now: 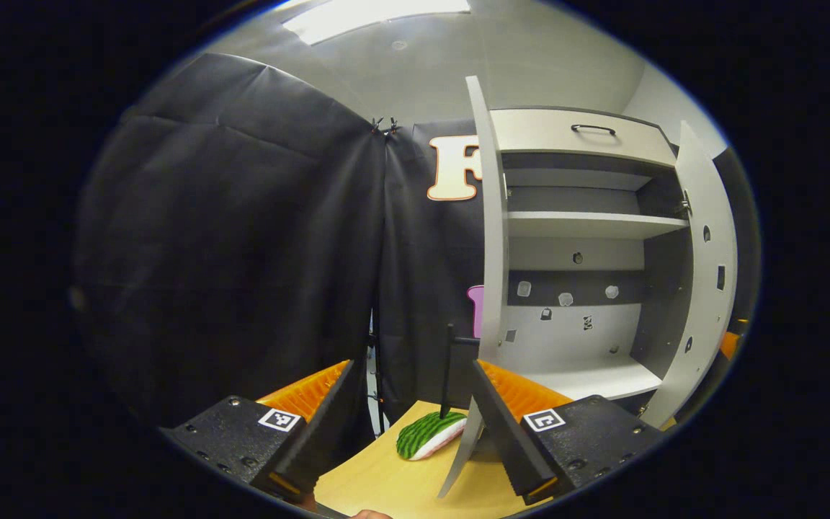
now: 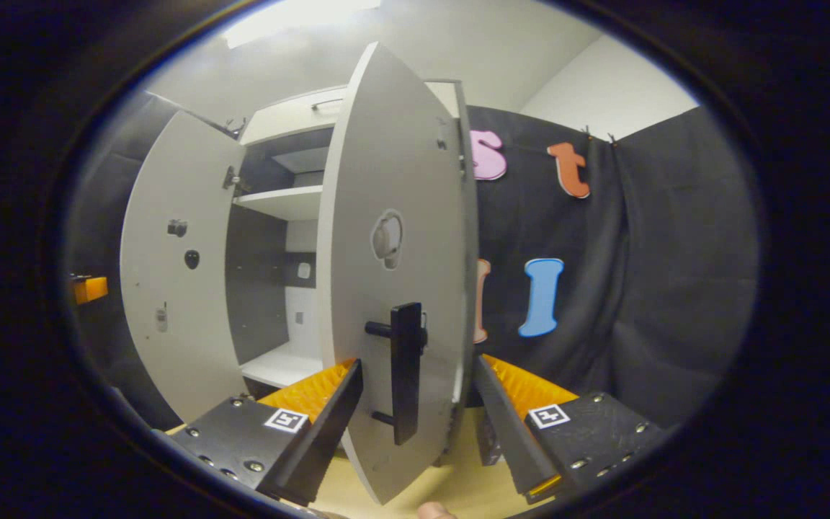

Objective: Grasp the bottle in the cabinet with the left hand and place it on the coaster, then close the right door with the right hand and the left door with the left hand.

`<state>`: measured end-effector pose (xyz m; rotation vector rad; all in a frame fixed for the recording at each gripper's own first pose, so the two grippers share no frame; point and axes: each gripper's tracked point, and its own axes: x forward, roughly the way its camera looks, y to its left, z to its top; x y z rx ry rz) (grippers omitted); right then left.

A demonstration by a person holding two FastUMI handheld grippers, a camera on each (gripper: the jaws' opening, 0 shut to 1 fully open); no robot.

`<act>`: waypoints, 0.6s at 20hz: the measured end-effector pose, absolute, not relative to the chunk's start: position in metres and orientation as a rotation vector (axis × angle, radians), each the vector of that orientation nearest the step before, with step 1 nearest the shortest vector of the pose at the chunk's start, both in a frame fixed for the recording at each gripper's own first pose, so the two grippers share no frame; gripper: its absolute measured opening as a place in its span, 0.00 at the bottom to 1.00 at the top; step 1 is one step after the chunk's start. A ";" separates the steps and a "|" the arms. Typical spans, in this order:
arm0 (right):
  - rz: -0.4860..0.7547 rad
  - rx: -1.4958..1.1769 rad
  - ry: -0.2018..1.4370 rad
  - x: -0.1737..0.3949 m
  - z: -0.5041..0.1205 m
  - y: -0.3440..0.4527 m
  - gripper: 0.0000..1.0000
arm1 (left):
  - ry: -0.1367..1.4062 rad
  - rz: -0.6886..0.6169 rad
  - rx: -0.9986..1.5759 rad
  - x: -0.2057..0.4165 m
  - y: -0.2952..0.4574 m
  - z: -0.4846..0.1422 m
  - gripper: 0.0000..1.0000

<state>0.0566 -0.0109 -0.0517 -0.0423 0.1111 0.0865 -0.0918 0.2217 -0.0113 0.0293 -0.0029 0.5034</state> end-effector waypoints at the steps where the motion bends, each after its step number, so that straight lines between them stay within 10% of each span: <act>1: 0.133 -0.042 0.111 0.060 -0.053 0.012 0.95 | 0.001 0.506 0.029 -0.090 0.226 -0.013 0.97; 12: 0.268 -0.020 0.032 0.056 -0.026 0.110 0.92 | 0.023 0.482 0.024 -0.070 0.252 -0.028 0.94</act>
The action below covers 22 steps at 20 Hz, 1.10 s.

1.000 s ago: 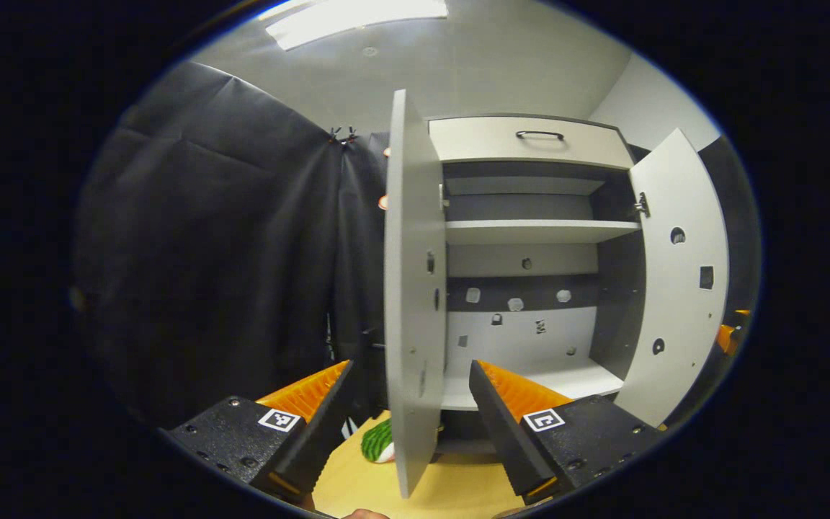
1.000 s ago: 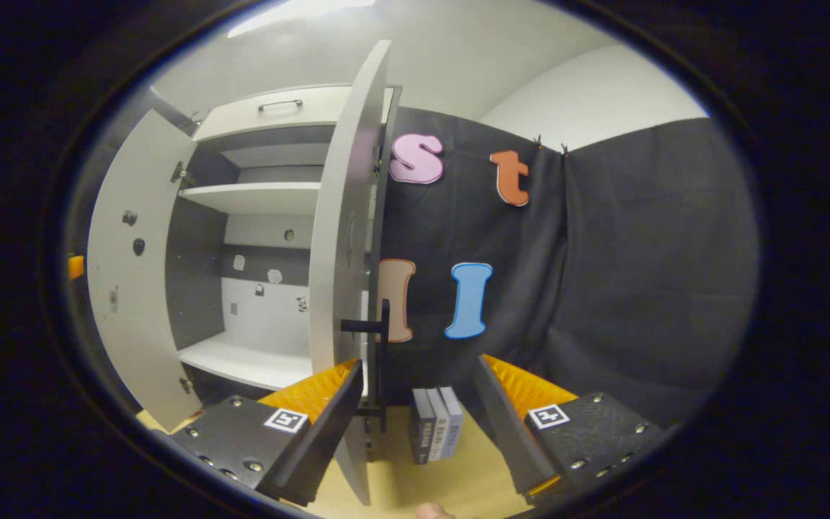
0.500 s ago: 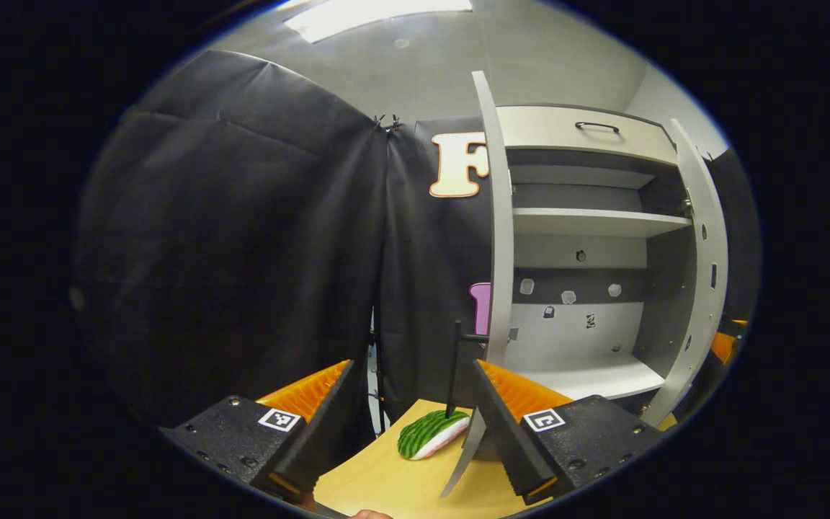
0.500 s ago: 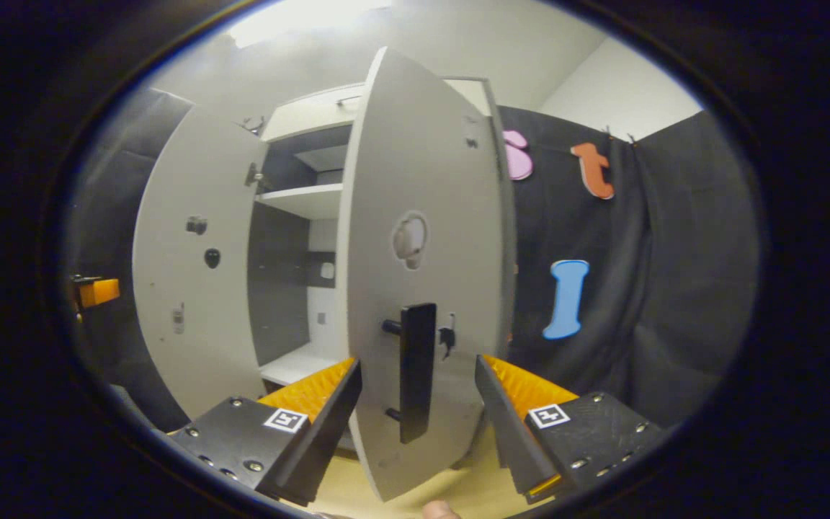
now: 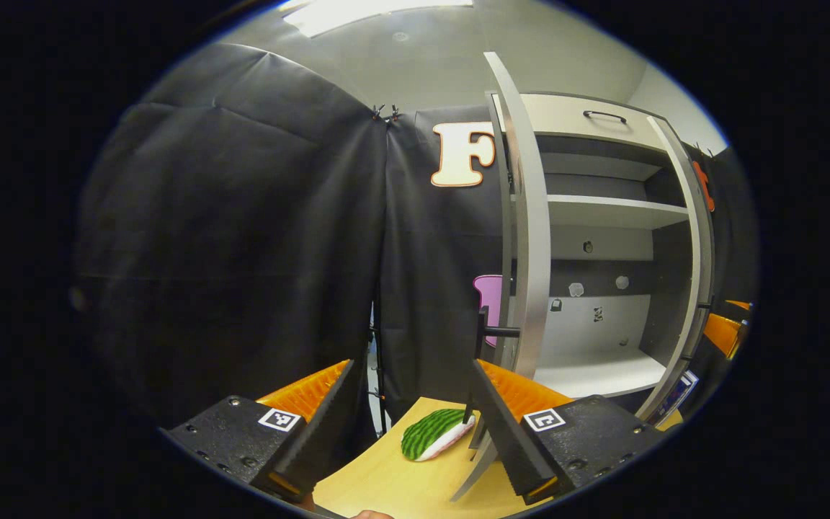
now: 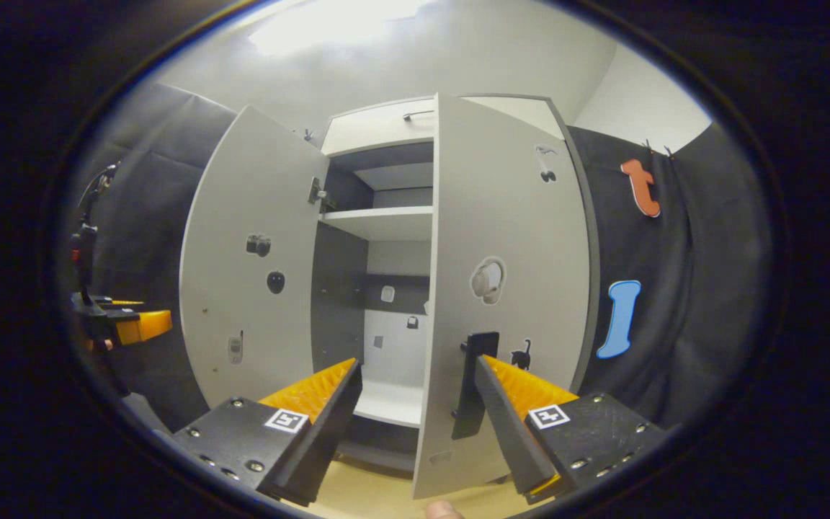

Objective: Grasp the bottle in the cabinet with the left hand and place it on the coaster, then close the right door with the right hand and the left door with the left hand.

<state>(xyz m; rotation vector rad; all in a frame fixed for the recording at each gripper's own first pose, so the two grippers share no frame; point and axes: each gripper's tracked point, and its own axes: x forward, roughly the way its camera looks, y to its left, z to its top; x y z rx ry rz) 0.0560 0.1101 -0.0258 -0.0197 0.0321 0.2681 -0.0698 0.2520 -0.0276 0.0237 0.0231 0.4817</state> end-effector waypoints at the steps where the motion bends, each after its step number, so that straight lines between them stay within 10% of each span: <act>1: 0.264 -0.014 0.030 0.057 -0.025 0.111 0.92 | 0.022 0.474 0.023 -0.067 0.252 -0.027 0.94; 22: 0.222 -0.023 0.023 0.053 -0.024 0.108 0.93 | 0.017 0.394 0.035 -0.046 0.250 -0.032 0.96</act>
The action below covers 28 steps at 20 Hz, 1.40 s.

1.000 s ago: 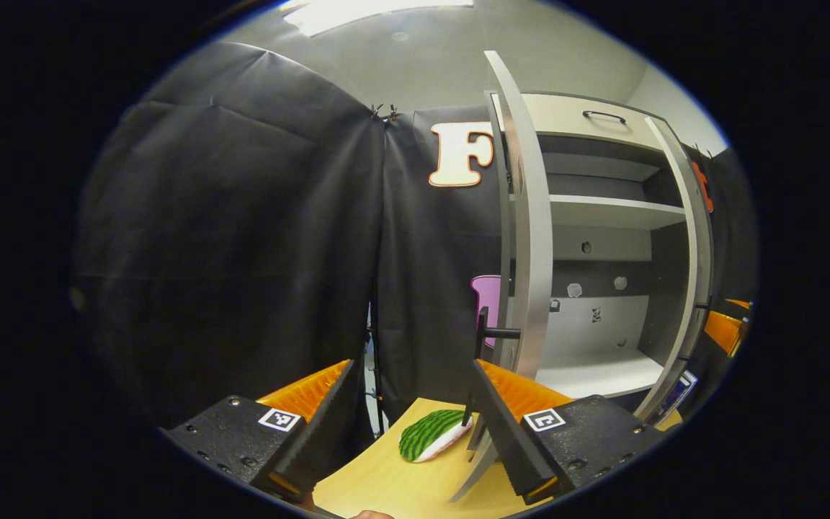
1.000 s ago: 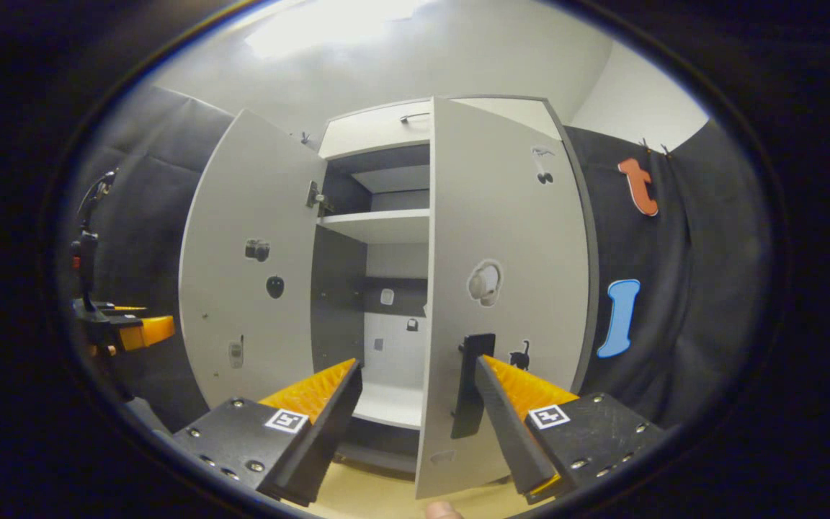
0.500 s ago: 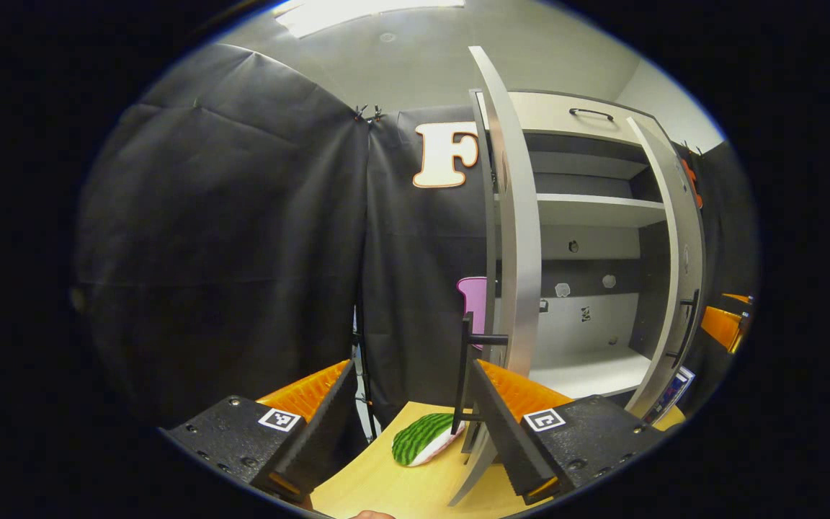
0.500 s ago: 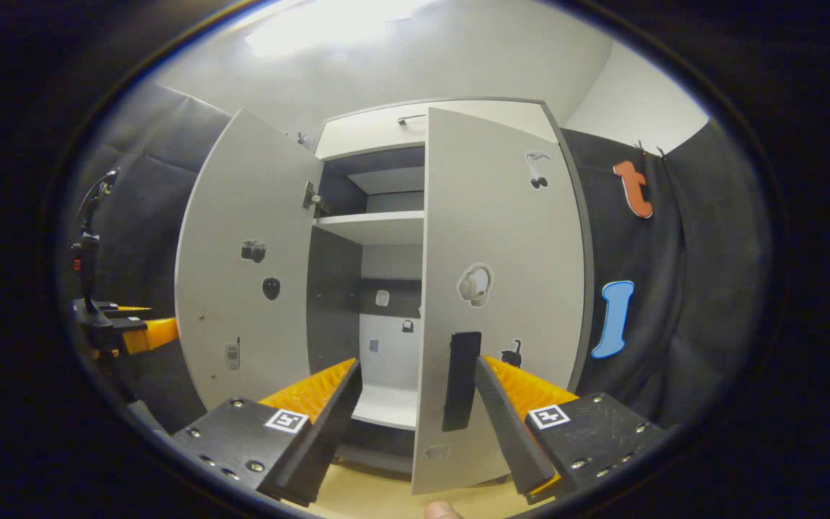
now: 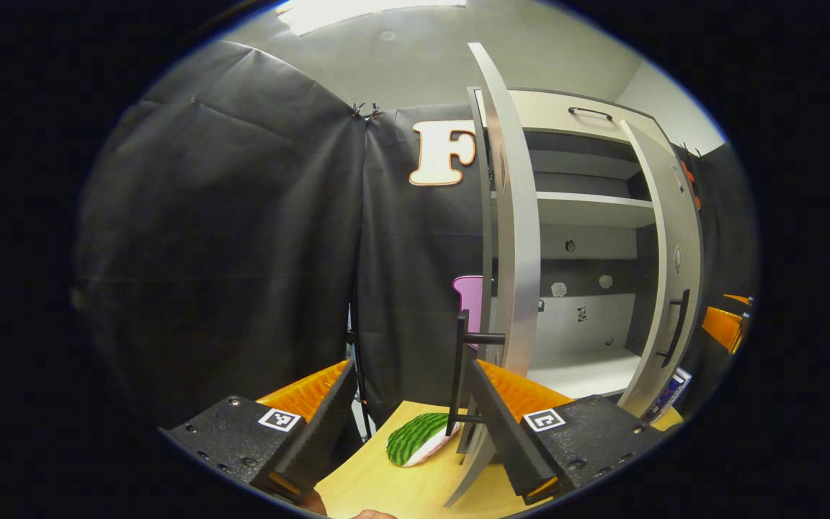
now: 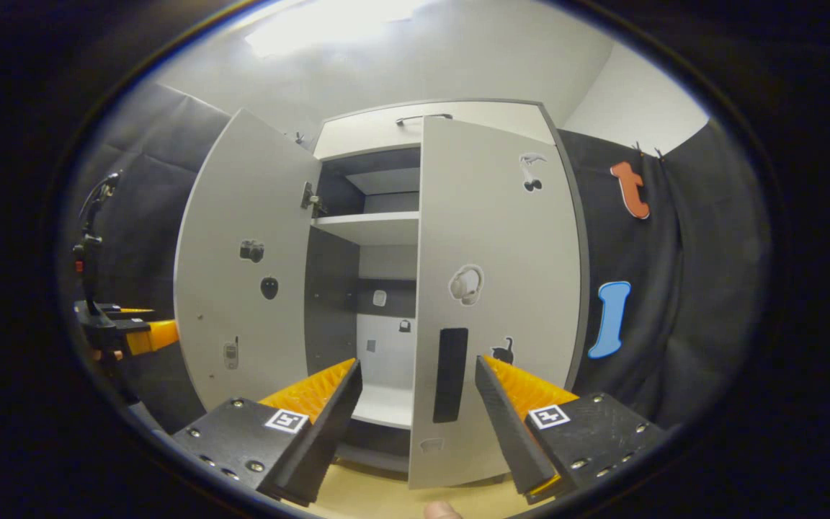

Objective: Grasp the bottle in the cabinet with the left hand and place it on the coaster, then close the right door with the right hand and the left door with the left hand.

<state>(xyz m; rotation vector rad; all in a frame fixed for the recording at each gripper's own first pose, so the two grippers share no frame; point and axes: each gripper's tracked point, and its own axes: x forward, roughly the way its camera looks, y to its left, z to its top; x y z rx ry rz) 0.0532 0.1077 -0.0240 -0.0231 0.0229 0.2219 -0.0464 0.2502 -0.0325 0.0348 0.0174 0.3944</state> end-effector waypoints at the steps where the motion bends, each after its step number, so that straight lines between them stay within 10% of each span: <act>1: 0.219 -0.024 0.023 0.053 -0.024 0.107 0.93 | 0.020 0.395 0.036 -0.046 0.250 -0.033 0.96; 20: 0.177 -0.039 0.028 0.058 -0.026 0.074 0.93 | 0.030 0.388 -0.008 -0.040 0.248 -0.040 0.95; 28: 0.133 -0.055 0.017 0.048 -0.020 0.047 0.93 | 0.035 0.184 -0.129 -0.004 0.155 -0.050 0.95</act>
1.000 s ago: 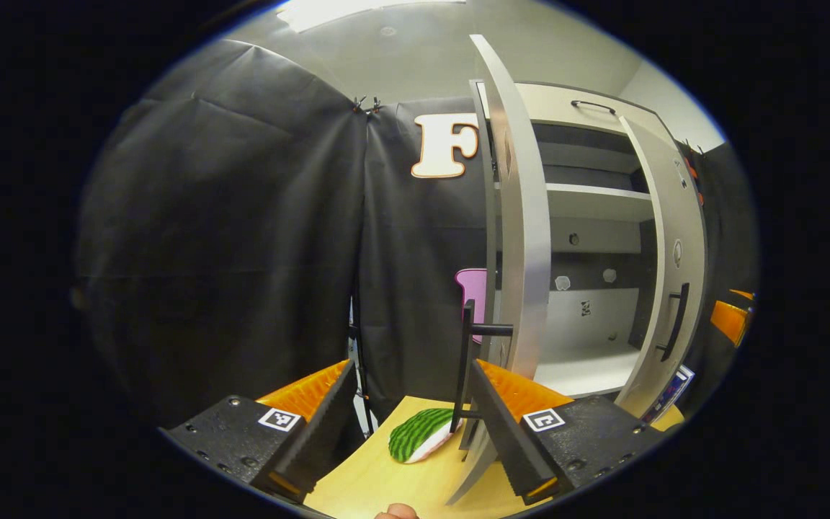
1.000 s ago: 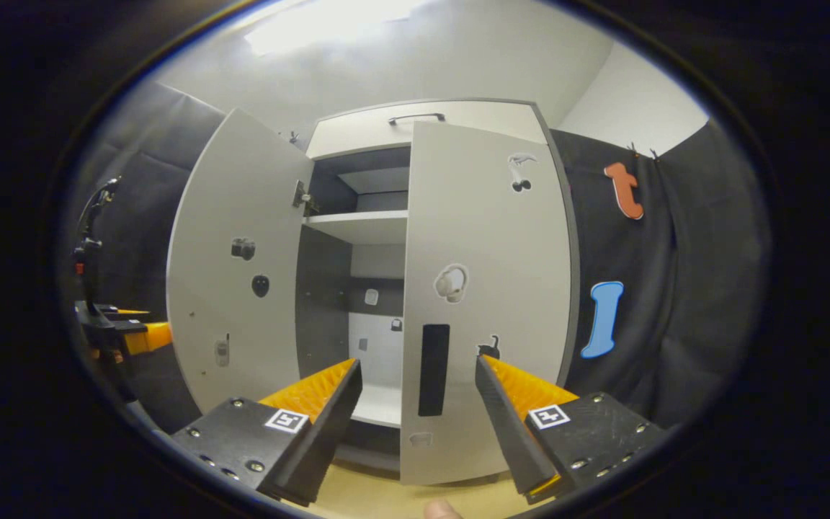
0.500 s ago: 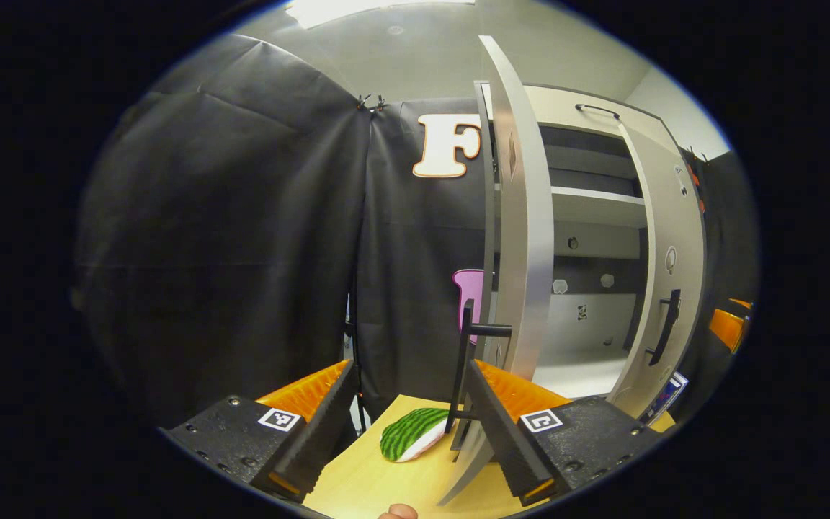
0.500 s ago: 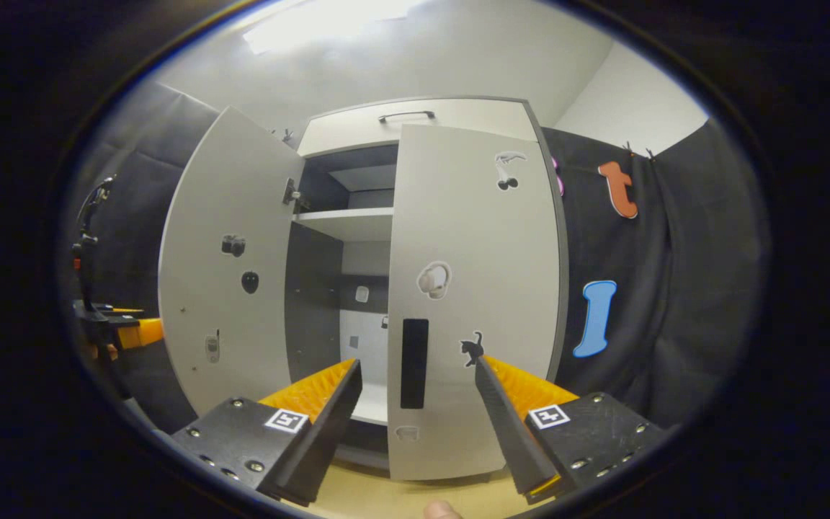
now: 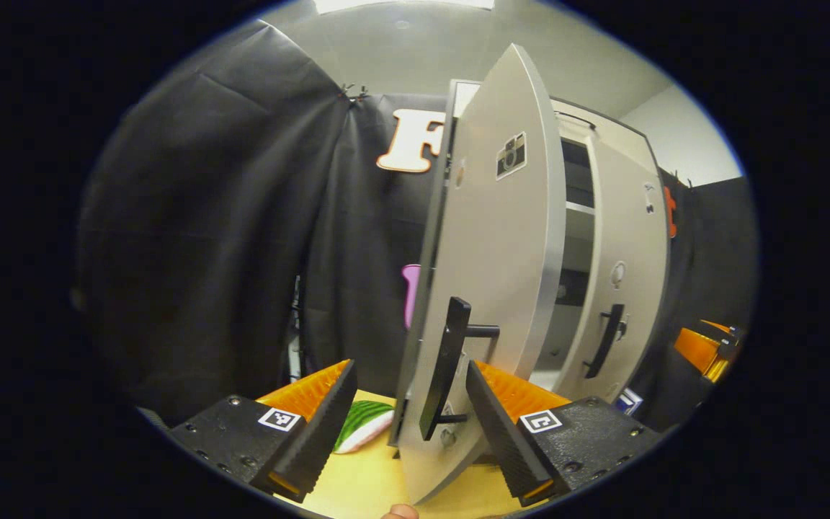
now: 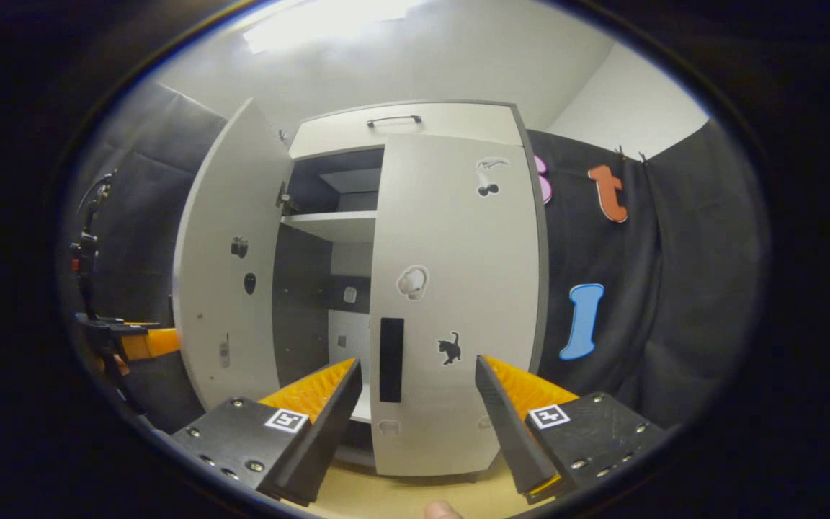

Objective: Grasp the bottle in the cabinet with the left hand and place it on the coaster, then close the right door with the right hand and the left door with the left hand.

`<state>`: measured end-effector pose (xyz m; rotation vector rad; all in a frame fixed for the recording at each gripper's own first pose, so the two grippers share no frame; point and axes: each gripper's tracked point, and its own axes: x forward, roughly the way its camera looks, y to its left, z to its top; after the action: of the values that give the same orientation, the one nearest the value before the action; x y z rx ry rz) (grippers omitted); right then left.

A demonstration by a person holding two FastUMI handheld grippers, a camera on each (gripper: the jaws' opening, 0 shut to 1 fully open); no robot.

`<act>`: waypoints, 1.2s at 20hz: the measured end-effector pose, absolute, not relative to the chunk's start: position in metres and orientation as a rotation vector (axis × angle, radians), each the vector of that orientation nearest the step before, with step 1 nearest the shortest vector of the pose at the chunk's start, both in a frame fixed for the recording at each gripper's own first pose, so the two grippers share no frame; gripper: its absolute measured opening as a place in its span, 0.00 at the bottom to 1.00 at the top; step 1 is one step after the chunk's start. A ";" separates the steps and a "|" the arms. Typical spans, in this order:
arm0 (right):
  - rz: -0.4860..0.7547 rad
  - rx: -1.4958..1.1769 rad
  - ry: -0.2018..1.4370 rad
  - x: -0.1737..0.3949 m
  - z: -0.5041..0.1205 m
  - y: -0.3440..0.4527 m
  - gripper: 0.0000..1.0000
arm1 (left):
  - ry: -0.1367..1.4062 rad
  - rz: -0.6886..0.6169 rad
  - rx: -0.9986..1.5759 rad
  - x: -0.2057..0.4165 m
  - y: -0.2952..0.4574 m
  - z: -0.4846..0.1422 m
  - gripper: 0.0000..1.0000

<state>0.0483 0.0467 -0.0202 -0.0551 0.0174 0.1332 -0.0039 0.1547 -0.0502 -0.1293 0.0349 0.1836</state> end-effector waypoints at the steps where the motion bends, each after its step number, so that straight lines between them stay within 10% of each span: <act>1: 0.121 -0.061 0.016 0.045 -0.019 0.040 0.93 | 0.033 0.149 -0.143 0.006 0.139 -0.051 0.90; 10: -0.051 -0.098 -0.005 0.011 -0.007 -0.033 0.98 | 0.018 -0.149 -0.129 0.059 0.008 -0.039 0.95; 24: -0.057 -0.098 0.009 0.007 -0.008 -0.052 0.95 | 0.014 -0.147 -0.088 0.063 0.000 -0.037 0.95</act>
<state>0.0071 -0.0517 -0.0083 -0.0984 0.0088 -0.0566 0.0631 0.0001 -0.0370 -0.0882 0.0143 -0.1469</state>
